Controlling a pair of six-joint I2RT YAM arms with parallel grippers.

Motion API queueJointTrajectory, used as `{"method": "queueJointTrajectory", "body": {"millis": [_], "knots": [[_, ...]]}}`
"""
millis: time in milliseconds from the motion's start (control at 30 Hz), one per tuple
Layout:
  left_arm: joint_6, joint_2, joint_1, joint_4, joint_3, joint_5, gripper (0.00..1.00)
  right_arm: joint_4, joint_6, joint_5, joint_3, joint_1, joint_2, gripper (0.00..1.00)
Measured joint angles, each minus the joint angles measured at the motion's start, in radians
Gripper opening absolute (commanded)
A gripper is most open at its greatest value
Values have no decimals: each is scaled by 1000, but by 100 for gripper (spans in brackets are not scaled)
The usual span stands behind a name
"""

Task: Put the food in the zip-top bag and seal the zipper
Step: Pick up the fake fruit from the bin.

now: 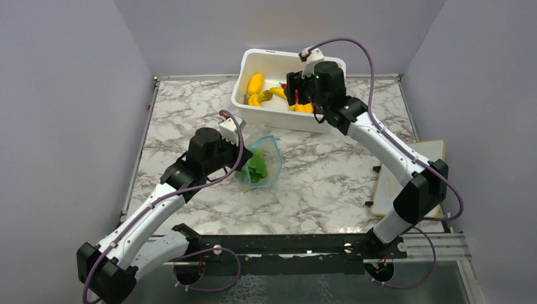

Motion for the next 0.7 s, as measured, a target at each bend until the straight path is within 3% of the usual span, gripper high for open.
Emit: {"method": "queueJointTrajectory", "body": {"millis": [133, 400, 700], "knots": [[0, -4, 0, 0, 0, 1, 0, -5, -36, 27, 87, -41, 101, 78], [-1, -32, 0, 0, -6, 4, 0, -15, -109, 195, 211, -111, 407, 79], [-1, -55, 0, 0, -19, 4, 0, -25, -264, 417, 376, -144, 595, 81]]}}
